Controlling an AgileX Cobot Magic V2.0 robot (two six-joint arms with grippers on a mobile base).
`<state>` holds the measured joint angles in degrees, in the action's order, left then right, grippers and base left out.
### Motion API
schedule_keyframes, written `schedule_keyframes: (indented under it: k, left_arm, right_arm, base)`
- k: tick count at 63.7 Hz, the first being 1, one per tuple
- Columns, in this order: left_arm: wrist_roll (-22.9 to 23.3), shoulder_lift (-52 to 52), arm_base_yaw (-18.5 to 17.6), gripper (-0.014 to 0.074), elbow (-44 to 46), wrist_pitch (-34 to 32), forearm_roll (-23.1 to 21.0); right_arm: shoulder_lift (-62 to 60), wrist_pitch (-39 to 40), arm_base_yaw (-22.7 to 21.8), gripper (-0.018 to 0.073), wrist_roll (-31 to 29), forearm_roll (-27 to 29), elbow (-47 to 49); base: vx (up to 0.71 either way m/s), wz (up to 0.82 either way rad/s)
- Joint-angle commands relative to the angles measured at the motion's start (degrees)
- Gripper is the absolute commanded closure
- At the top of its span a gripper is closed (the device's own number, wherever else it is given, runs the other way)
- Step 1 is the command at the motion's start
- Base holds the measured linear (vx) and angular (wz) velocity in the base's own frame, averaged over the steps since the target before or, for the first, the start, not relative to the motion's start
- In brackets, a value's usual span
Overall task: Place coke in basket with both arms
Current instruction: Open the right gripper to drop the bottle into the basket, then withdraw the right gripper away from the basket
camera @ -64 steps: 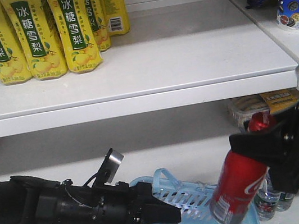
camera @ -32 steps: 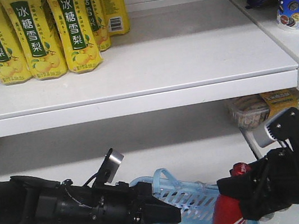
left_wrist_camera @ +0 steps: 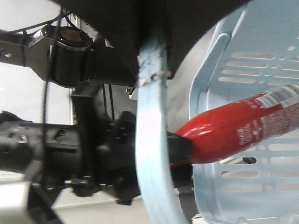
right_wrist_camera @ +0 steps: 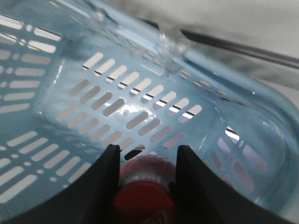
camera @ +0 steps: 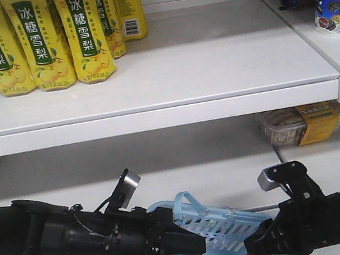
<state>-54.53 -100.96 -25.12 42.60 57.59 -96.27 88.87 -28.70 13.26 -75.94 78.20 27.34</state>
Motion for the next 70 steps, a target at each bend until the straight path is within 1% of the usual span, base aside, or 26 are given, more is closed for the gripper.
schedule_keyframes:
  k: [1, 10, 19, 26, 39, 47, 53, 60, 64, 70]
  left_arm:
    - [-0.34, 2.64, -0.13, 0.0603, 1.24, 4.27, -5.71]
    - [-0.34, 2.64, -0.13, 0.0603, 1.24, 4.27, -5.71]
    - [-0.34, 2.64, -0.13, 0.0603, 1.24, 4.27, -5.71]
    - [-0.34, 2.64, -0.13, 0.0603, 1.24, 4.27, -5.71]
    - [-0.34, 2.64, -0.13, 0.0603, 1.24, 4.27, -5.71]
    - [-0.34, 2.64, -0.13, 0.0603, 1.24, 4.27, -5.71]
    - [-0.34, 2.64, -0.13, 0.0603, 1.24, 4.27, -5.71]
    - [-0.34, 2.64, -0.13, 0.0603, 1.24, 4.27, -5.71]
    - [-0.34, 2.64, -0.13, 0.0603, 1.24, 4.27, -5.71]
    - [-0.34, 2.64, -0.13, 0.0603, 1.24, 4.27, -5.71]
  right_arm:
    - [2.25, -1.92, 0.04, 0.0468, -2.12, 2.58, 1.69]
    - [5.52, -1.93, 0.04, 0.0373, -1.67, 2.58, 1.69]
    - [6.0, -1.93, 0.04, 0.0253, -1.65, 2.58, 1.69]
    - [5.46, -2.12, -0.01, 0.0196, -1.7, 2.58, 1.88]
    - [2.72, -4.02, -0.01, 0.0186, -1.43, 2.52, 1.88]
    - [-1.07, -5.29, -0.01, 0.0185, -1.29, 2.27, 1.88]
    - [-4.74, -5.72, -0.09, 0.0185, 0.73, 0.95, 1.88]
    - [-10.2, -5.52, -0.09, 0.0185, 5.69, -4.82, 1.88]
    - [-13.43, -5.13, -0.09, 0.0185, 9.07, -9.98, 1.88]
    - [-18.95, -4.78, -0.09, 0.0185, 16.0, -19.98, 1.88]
  base:
    - [0.0, 0.0]
    - [0.0, 0.0]
    - [0.0, 0.0]
    - [0.0, 0.0]
    - [0.0, 0.0]
    - [0.0, 0.0]
    - [0.0, 0.0]
    - [0.0, 0.0]
    - [0.0, 0.0]
    - [0.0, 0.0]
